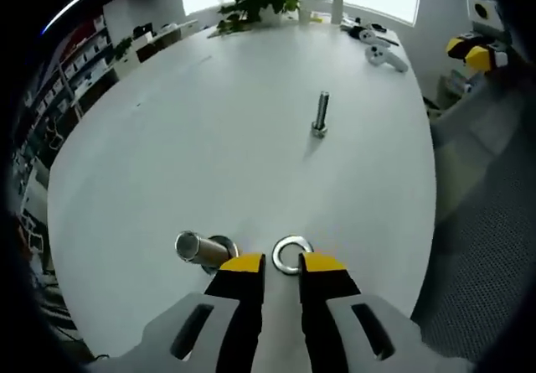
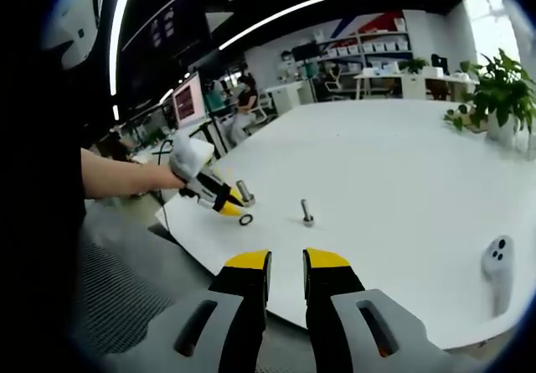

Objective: Place the washer onto the threaded stud by aligning its center hole with the stud, sliding it down to the base, and recovering from edge contact or off-axis alignment until the washer reaches the visible bottom stop.

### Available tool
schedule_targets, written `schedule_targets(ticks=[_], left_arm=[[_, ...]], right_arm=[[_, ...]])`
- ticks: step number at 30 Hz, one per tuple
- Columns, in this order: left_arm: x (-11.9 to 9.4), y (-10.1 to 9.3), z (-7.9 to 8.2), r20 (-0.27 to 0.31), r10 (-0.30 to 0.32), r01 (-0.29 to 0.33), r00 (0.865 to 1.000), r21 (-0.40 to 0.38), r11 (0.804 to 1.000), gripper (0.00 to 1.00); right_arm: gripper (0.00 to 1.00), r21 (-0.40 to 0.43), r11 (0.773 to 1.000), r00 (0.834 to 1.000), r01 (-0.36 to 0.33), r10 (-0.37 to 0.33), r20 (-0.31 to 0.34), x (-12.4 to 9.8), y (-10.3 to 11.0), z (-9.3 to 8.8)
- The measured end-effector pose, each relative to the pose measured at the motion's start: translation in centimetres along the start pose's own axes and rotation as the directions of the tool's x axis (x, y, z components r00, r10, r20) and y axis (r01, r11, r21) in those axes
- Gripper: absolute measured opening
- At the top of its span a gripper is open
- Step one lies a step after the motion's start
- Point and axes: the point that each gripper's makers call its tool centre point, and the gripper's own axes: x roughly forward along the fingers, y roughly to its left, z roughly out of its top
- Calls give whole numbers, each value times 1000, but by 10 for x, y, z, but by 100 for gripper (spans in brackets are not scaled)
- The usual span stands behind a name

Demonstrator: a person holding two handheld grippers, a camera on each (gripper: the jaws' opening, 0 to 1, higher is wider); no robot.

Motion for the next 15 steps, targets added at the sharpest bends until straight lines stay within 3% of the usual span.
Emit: schedule_targets(ticks=[8, 15], left_arm=[[13, 4, -4, -55, 27, -23, 998, 77, 997, 13], [15, 6, -7, -73, 34, -28, 997, 92, 995, 13]], right_arm=[[18, 4, 1000, 1000, 1, -1, 3, 0, 0, 1], [18, 9, 1000, 1000, 2, -3, 6, 0, 0, 2]])
